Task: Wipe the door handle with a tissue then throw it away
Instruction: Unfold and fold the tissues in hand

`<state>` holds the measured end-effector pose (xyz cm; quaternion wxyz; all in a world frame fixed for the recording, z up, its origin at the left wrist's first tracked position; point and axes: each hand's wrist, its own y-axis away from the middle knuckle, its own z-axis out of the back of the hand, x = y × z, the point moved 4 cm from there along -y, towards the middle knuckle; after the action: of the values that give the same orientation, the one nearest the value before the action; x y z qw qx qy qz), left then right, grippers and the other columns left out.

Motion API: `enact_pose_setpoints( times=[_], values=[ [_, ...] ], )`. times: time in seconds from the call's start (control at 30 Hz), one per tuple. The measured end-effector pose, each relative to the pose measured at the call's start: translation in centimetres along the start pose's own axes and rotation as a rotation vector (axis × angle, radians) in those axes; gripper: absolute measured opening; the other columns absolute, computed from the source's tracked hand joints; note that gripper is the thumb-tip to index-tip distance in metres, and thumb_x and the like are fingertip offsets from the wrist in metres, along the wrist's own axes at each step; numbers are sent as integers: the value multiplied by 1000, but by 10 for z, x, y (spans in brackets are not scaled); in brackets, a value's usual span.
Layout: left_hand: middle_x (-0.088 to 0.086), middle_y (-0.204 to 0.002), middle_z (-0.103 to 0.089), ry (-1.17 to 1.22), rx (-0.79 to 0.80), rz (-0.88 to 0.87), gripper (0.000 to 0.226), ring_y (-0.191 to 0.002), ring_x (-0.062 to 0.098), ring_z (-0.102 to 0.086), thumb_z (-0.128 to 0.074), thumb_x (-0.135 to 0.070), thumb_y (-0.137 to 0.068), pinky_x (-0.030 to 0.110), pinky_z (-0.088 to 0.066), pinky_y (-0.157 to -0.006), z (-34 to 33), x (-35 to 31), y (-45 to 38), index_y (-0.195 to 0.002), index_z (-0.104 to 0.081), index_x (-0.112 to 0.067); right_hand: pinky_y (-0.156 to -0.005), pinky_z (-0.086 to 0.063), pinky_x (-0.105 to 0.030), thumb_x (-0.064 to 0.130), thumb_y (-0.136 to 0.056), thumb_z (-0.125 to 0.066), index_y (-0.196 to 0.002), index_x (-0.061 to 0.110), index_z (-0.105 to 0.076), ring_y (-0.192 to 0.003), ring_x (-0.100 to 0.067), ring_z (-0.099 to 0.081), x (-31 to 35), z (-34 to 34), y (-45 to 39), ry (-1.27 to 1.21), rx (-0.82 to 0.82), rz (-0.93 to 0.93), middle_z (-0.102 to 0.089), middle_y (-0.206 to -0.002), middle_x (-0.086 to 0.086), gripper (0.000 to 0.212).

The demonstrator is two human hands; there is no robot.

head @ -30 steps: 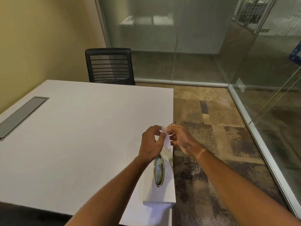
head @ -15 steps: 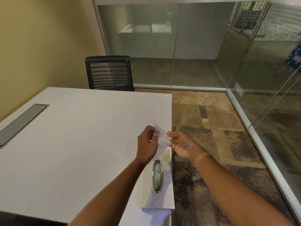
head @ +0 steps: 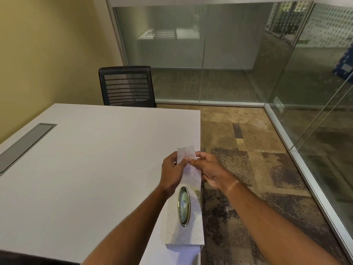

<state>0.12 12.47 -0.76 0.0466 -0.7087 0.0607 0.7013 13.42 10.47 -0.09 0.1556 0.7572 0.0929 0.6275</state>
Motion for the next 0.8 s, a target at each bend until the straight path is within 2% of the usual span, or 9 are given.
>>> enact_pose_setpoints(
  times=[0.1, 0.17, 0.27, 0.37, 0.47, 0.53, 0.6, 0.73, 0.8],
  values=[
    [1, -102, -75, -4, -15, -10, 19, -96, 21, -70, -59, -21, -97, 45, -60, -83, 0, 0, -1, -108, -74, -19, -87, -53, -42, 10, -84, -72, -99, 10, -74, -94, -21, -68, 4, -1, 3, 10, -12, 76, -74, -101, -13, 16],
    [0, -101, -75, -16, -29, -19, 18, -97, 21, -69, -60, -21, -96, 45, -60, -84, 2, -1, -2, -106, -75, -20, -74, -58, -32, 7, -85, -70, -99, 6, -73, -83, -14, -69, 6, -1, 5, 3, -23, 105, -75, -92, -9, 14],
    [-1, -99, -75, -27, -52, -21, 17, -95, 20, -70, -60, -19, -97, 45, -61, -82, 5, -1, -3, -102, -75, -21, -50, -49, -17, 6, -86, -70, -90, 4, -71, -59, -3, -65, 8, 0, 8, 21, -95, 133, -71, -73, -2, 5],
    [2, -96, -74, -36, -80, -5, 12, -91, 23, -70, -62, -23, -96, 48, -61, -79, 8, 2, -3, -99, -73, -21, -45, -46, -15, 6, -89, -66, -83, 6, -69, -51, 1, -61, 8, 1, 6, 9, -126, 131, -68, -64, 3, 7],
    [7, -83, -68, -82, -109, -7, 14, -83, 34, -65, -67, -26, -92, 54, -57, -74, 12, 6, -5, -83, -67, -16, -43, -44, -15, 6, -94, -60, -85, 5, -68, -48, 5, -56, 5, 2, 5, 23, -122, 122, -64, -57, 9, 12],
    [10, -80, -64, -96, -126, -4, 19, -75, 33, -60, -70, -27, -90, 50, -56, -70, 15, 8, -6, -78, -62, -14, -44, -45, -16, 5, -96, -56, -86, 4, -68, -48, 3, -56, 4, 3, 4, 32, -122, 106, -63, -59, 7, 15],
    [14, -79, -62, -83, -139, 0, 24, -71, 23, -56, -72, -27, -88, 43, -52, -66, 17, 7, -6, -78, -59, -10, -50, -50, -22, 5, -97, -54, -84, 5, -67, -53, -3, -60, 3, 2, 4, 38, -116, 86, -64, -67, 1, 19],
    [10, -77, -60, -39, -165, 31, 27, -73, 18, -56, -74, -22, -87, 36, -48, -66, 19, 9, -6, -78, -55, -5, -76, -58, -42, 5, -94, -54, -82, 7, -65, -73, -21, -64, 2, 1, 2, -116, -111, 1, -66, -80, -9, 16],
    [13, -81, -61, -22, -163, 35, 26, -77, 20, -57, -74, -20, -87, 36, -49, -68, 20, 10, -7, -80, -54, -5, -82, -56, -45, 7, -93, -55, -87, 5, -63, -80, -26, -65, 1, -1, 2, -242, -90, -25, -68, -83, -13, 11]
  ],
)
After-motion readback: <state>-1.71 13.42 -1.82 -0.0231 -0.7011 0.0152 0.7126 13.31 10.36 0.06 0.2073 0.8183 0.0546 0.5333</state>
